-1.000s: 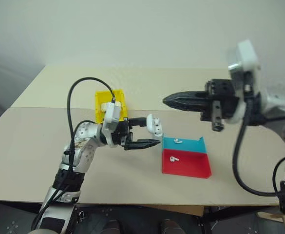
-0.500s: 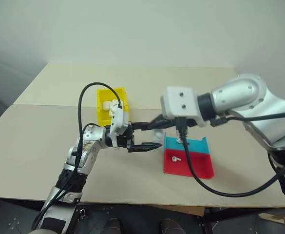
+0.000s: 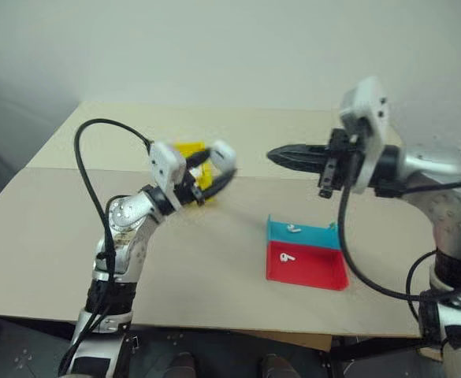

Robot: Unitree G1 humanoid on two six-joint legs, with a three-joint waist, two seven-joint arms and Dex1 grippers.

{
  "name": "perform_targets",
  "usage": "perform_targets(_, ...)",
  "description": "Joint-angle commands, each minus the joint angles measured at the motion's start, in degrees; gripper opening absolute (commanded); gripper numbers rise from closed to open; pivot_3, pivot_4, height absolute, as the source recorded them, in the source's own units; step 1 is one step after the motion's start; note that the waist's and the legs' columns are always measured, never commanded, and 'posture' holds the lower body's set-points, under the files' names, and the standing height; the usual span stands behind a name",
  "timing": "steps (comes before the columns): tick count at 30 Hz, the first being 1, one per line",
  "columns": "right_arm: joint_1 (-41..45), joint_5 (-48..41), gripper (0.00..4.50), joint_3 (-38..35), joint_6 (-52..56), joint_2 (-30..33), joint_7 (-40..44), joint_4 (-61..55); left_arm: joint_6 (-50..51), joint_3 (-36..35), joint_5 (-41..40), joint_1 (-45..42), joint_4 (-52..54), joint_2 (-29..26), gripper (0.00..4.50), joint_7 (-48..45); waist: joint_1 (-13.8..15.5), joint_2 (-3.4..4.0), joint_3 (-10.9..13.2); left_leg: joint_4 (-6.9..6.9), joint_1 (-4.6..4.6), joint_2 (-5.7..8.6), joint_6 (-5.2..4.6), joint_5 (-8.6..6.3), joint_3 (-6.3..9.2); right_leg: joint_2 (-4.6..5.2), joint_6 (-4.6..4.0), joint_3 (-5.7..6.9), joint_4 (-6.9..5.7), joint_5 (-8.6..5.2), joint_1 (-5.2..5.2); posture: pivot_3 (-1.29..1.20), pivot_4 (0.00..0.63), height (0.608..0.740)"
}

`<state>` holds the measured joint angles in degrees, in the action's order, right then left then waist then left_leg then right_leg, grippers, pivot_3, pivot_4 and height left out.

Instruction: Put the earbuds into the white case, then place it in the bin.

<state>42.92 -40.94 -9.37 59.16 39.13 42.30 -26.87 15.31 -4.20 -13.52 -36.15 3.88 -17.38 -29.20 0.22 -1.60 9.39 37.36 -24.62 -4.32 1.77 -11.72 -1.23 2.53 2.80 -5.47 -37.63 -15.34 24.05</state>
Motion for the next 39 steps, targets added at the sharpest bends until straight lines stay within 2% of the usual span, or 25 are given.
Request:
perform_targets(1, -2.6, -1.7, 0.02, -1.4, 1.1, -1.2, -4.8, -5.3, 5.2, -1.2, 8.3, -5.2, -4.5, 2.0, 2.84, 16.2, 0.1, 0.0, 0.0, 0.0, 0.0, 0.0, 0.0, 0.0, 0.0, 0.0, 0.0, -0.01, -0.01, 0.0, 0.02, 0.0, 0.15, 0.74)
perform_targets(5, -3.5, -2.4, 0.02, -0.2, 1.3, -2.3, -7.7, -6.8, 9.6, 0.9, 15.4, -10.6, -14.5, 2.6, 2.84, 25.4, -0.1, 0.0, 0.0, -0.01, 0.02, 0.02, 0.0, 0.0, 0.02, -0.02, 0.01, 0.0, -0.04, 0.0, 0.04, 0.0, 0.15, 0.74)
perform_targets(7, -3.5, -3.0, 0.02, 0.2, 1.2, -2.9, -8.7, -7.2, 11.1, 1.1, 15.9, -14.0, -21.4, 3.9, 2.84, 27.7, -0.2, 0.0, 0.0, -0.05, 0.02, 0.02, 0.0, 0.0, 0.02, -0.02, 0.01, 0.01, -0.01, 0.0, 0.04, 0.0, 0.15, 0.74)
perform_targets(9, -3.3, -3.5, 0.02, 0.4, 0.9, -3.5, -9.3, -7.0, 8.0, 1.7, 16.7, -16.2, -27.8, 4.9, 2.84, 28.8, -0.2, 0.0, 0.0, -0.06, -0.01, 0.02, 0.0, 0.0, 0.02, -0.02, 0.01, 0.02, -0.01, 0.0, 0.06, 0.0, 0.15, 0.74)
perform_targets(11, -3.2, -3.5, 0.0, 0.9, 0.6, -3.8, -10.1, -6.7, 6.3, 2.2, 17.3, -18.3, -33.4, 5.5, 3.57, 29.5, -0.1, 0.0, 0.0, -0.08, -0.01, 0.03, 0.0, 0.0, 0.02, -0.02, 0.01, 0.03, 0.03, 0.0, 0.06, 0.0, 0.15, 0.74)
perform_targets(14, -3.2, -3.8, 0.0, 1.3, 0.4, -3.8, -10.8, -6.7, 4.5, 1.9, 16.7, -19.7, -35.9, 5.8, 4.41, 29.0, -0.2, 0.0, 0.0, -0.1, -0.05, 0.03, 0.01, 0.0, 0.02, -0.01, 0.01, 0.02, 0.03, 0.0, 0.09, 0.0, 0.15, 0.74)
perform_targets(15, -3.4, -4.0, 0.0, 1.1, 0.2, -3.8, -11.0, -6.8, 3.6, 1.7, 16.2, -19.6, -35.3, 5.8, 4.47, 28.4, -0.3, 0.0, 0.0, -0.11, -0.05, 0.03, 0.01, 0.0, 0.02, -0.02, 0.01, 0.02, 0.03, 0.0, 0.1, 0.0, 0.15, 0.74)
perform_targets(18, -4.8, -3.6, 0.0, 0.9, -1.0, -3.6, -10.9, -7.0, 1.4, 0.3, 13.2, -17.9, -31.8, 4.8, 4.47, 23.8, -0.3, 0.0, 0.0, -0.13, -0.05, 0.03, 0.03, 0.02, 0.02, -0.02, 0.01, 0.02, 0.0, 0.0, 0.11, 0.0, 0.15, 0.74)
perform_targets(23, -12.8, 1.6, 0.0, -0.3, -10.6, -5.3, -11.9, -8.2, 1.0, -1.8, 4.0, -9.8, -16.8, -0.6, 4.47, 8.1, -0.8, 0.01, 0.0, -0.17, -0.02, 0.03, 0.06, 0.03, 0.01, -0.01, 0.01, 0.01, -0.01, 0.0, 0.1, 0.0, 0.15, 0.74)
perform_targets(28, -23.4, 7.0, 0.0, 0.2, -19.2, -4.3, -8.8, -6.1, 2.6, -2.9, -6.2, 4.4, 2.3, -12.5, 4.47, -11.7, -1.4, 0.02, 0.0, -0.3, 0.08, 0.02, 0.26, 0.15, 0.0, -0.01, 0.01, -0.01, -0.05, 0.0, 0.09, 0.0, 0.15, 0.74)
perform_targets(32, -30.2, 6.4, 0.0, -2.4, -24.2, 0.2, 0.4, -3.6, 7.3, -11.6, -19.4, 19.7, 16.7, -22.7, 4.47, -24.3, -1.5, 0.02, 0.0, -0.32, 0.28, 0.0, 0.32, 0.19, -0.03, 0.0, 0.0, -0.03, -0.07, -0.01, -0.06, 0.0, 0.15, 0.74)
perform_targets(36, -33.0, 4.4, 0.0, -5.2, -25.7, 4.3, 5.8, -3.4, 13.0, -19.6, -29.2, 31.5, 25.7, -29.5, 4.47, -30.0, -1.8, 0.01, 0.0, -0.34, 0.39, -0.07, 0.32, 0.19, -0.09, -0.02, -0.03, -0.04, -0.07, -0.03, -0.11, 0.0, 0.15, 0.74)
perform_targets(39, -33.9, 3.0, 0.0, -7.2, -25.9, 6.6, 8.7, -3.9, 17.1, -24.2, -33.2, 36.3, 29.5, -32.2, 4.47, -28.6, -1.6, 0.01, 0.0, -0.33, 0.57, -0.08, 0.32, 0.19, -0.09, -0.03, 0.04, -0.02, -0.1, -0.1, -0.28, 0.0, 0.15, 0.74)
